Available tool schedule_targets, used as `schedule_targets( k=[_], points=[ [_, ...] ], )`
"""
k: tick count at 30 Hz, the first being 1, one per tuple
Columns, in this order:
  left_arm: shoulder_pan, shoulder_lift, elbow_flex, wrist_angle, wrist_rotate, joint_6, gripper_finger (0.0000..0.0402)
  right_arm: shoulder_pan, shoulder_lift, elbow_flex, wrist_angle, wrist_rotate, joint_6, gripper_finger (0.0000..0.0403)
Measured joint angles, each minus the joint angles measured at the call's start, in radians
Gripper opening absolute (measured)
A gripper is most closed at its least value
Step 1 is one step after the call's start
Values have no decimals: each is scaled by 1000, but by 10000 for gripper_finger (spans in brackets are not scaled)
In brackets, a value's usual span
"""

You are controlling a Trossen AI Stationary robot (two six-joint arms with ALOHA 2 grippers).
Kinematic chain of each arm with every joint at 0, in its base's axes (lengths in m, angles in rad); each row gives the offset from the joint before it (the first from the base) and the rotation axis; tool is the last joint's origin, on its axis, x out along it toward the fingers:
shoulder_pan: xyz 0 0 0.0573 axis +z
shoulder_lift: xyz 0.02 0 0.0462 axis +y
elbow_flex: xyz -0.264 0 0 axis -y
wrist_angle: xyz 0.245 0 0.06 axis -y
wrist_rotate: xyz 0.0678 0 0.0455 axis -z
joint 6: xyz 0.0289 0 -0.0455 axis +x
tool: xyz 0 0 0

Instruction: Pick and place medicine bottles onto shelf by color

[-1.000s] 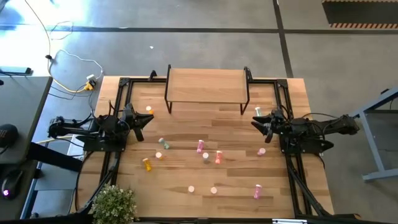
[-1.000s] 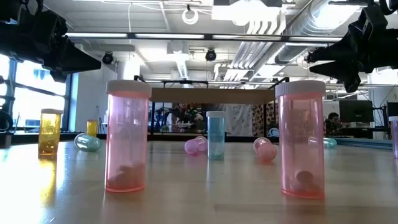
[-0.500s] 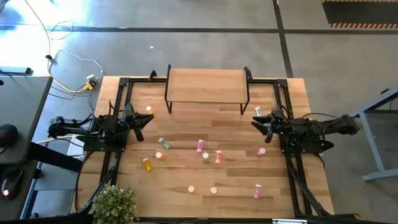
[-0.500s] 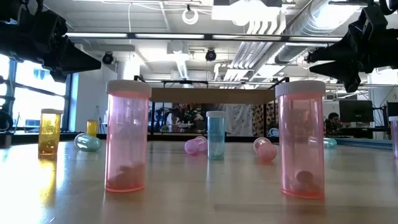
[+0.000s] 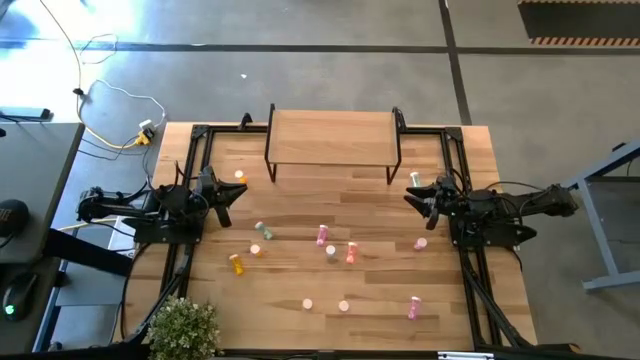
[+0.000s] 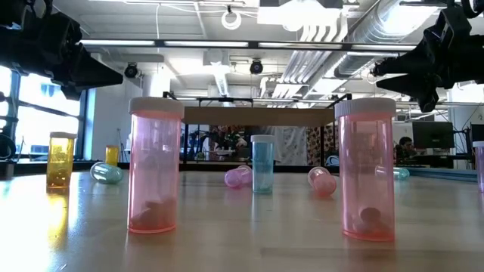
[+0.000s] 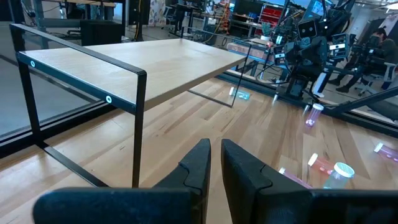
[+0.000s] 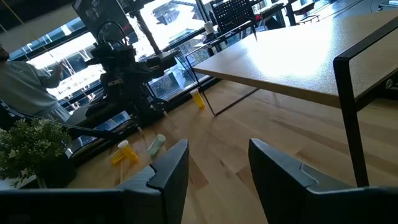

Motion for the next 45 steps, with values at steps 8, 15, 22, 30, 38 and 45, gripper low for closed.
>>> schedule_targets(
  k=[8, 15, 22, 30, 38, 45],
  points=[
    [0, 0, 0, 2, -8, 0, 31, 0, 0, 0, 0, 0, 0, 158],
    [0, 0, 0, 3, 21, 0, 31, 0, 0, 0, 0, 0, 0, 158],
    [0, 0, 0, 13, 39, -45, 31, 0, 0, 0, 0, 0, 0, 158],
    [0, 0, 0, 1, 43, -107, 34, 0, 0, 0, 0, 0, 0, 158],
    [0, 0, 0, 0, -78, -159, 86, 0, 0, 0, 0, 0, 0, 158],
    [0, 0, 0, 1, -177, -181, 159, 0, 0, 0, 0, 0, 0, 158]
  ],
)
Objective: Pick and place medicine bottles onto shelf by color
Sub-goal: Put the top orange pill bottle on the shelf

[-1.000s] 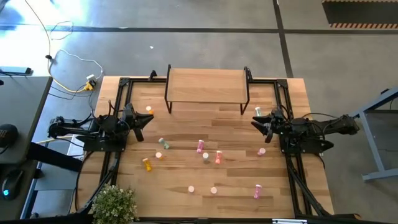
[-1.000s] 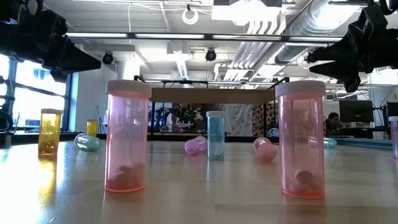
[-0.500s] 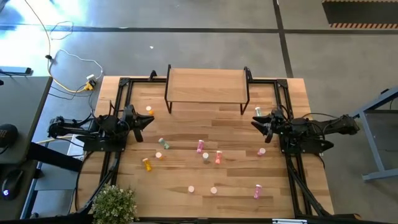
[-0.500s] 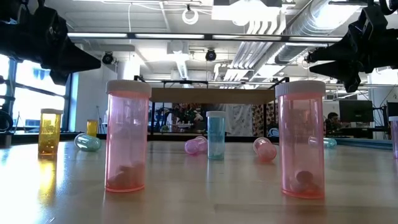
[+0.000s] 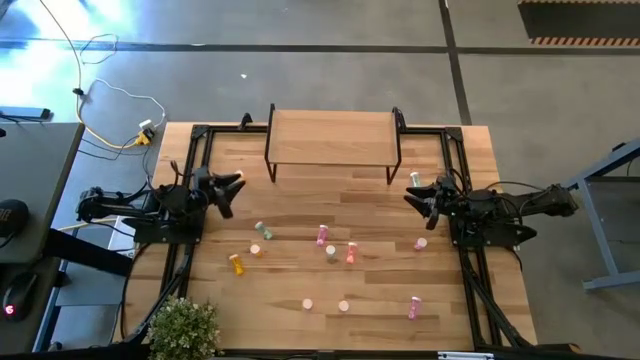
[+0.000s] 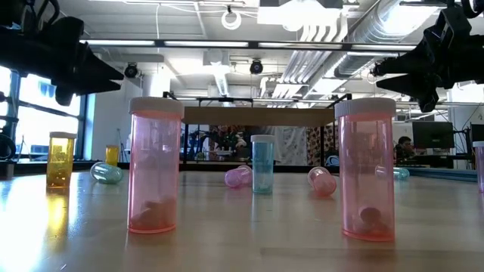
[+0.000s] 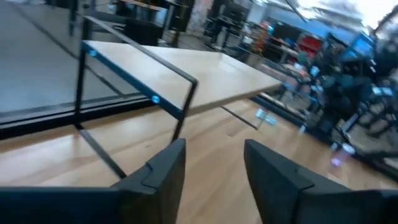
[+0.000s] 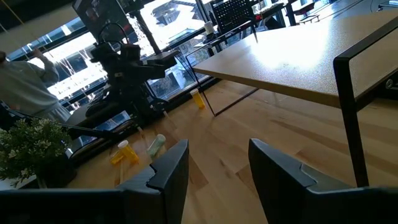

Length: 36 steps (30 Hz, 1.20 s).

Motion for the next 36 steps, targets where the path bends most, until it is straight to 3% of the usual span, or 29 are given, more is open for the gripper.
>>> schedule_targets(
  k=[4, 10, 19, 27, 36],
  points=[
    [0, 0, 0, 0, -55, -104, 173, 0, 0, 0, 0, 0, 0, 158],
    [2, 0, 2, 29, -107, -104, 172, 0, 0, 0, 0, 0, 0, 158],
    [61, 57, 149, 0, -84, 158, 170, 0, 0, 0, 0, 0, 0, 158],
    [148, 244, 383, -208, 19, 216, 170, 0, 0, 0, 0, 0, 0, 158],
    [308, 516, 667, -597, 192, 160, 170, 0, 0, 0, 0, 0, 0, 158]
  ],
)
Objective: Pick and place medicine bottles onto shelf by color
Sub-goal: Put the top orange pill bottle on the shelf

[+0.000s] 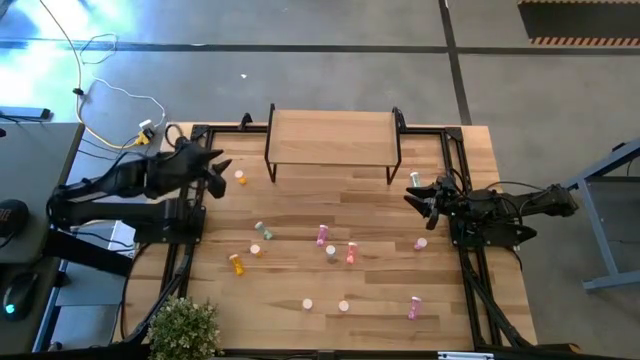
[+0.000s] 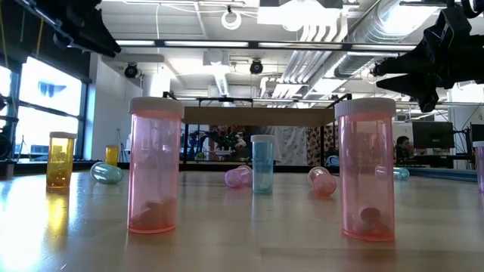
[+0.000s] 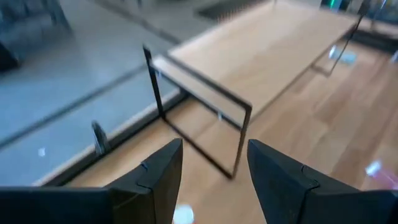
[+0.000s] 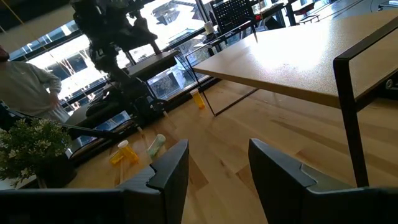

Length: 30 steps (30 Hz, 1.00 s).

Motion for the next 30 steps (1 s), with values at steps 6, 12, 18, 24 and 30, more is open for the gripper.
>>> schedule_targets(
  k=[6, 12, 18, 24, 30],
  points=[
    [153, 115, 88, -131, 205, -5, 179, 0, 0, 0, 0, 0, 0, 158],
    [274, 174, 76, -151, 335, 220, 190, 0, 0, 0, 0, 0, 0, 158],
    [350, 237, 76, -148, 451, 362, 190, 0, 0, 0, 0, 0, 0, 158],
    [400, 356, 76, -160, 487, 441, 190, 0, 0, 0, 0, 0, 0, 158],
    [431, 491, 76, -178, 520, 546, 190, 0, 0, 0, 0, 0, 0, 158]
  ],
)
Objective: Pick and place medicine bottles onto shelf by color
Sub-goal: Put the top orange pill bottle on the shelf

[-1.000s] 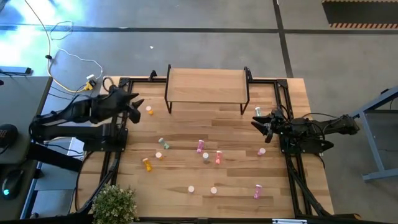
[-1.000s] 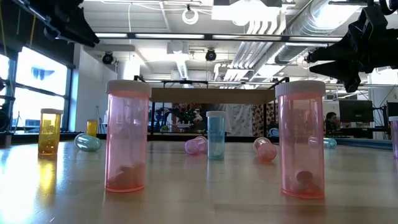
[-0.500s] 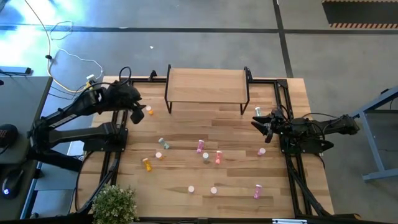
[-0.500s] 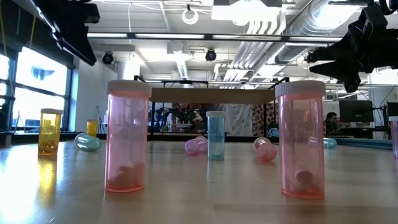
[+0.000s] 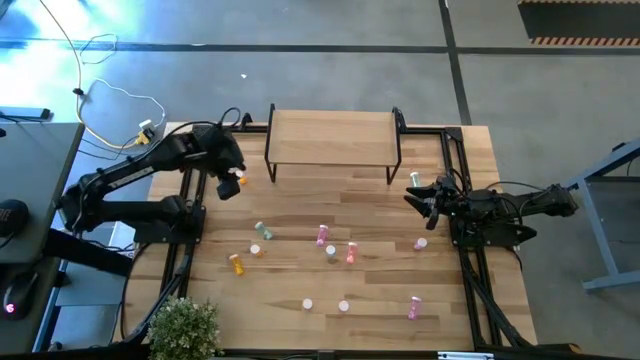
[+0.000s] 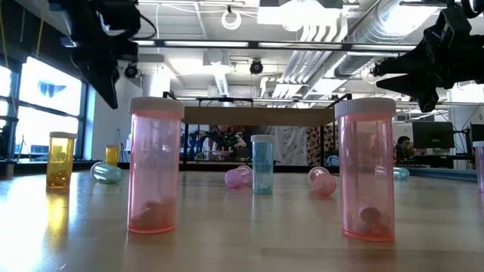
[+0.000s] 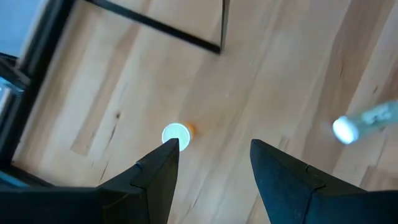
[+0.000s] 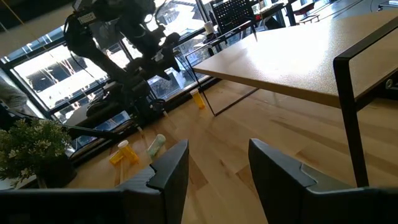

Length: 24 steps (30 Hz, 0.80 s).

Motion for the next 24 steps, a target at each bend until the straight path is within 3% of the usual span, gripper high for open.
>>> schedule_targets(
  k=[9, 24],
  points=[
    [33, 152, 0, 1, 0, 120, 190, 0, 0, 0, 0, 0, 0, 158],
    [35, 256, 0, 16, -94, 38, 190, 0, 0, 0, 0, 0, 0, 158]
  ],
)
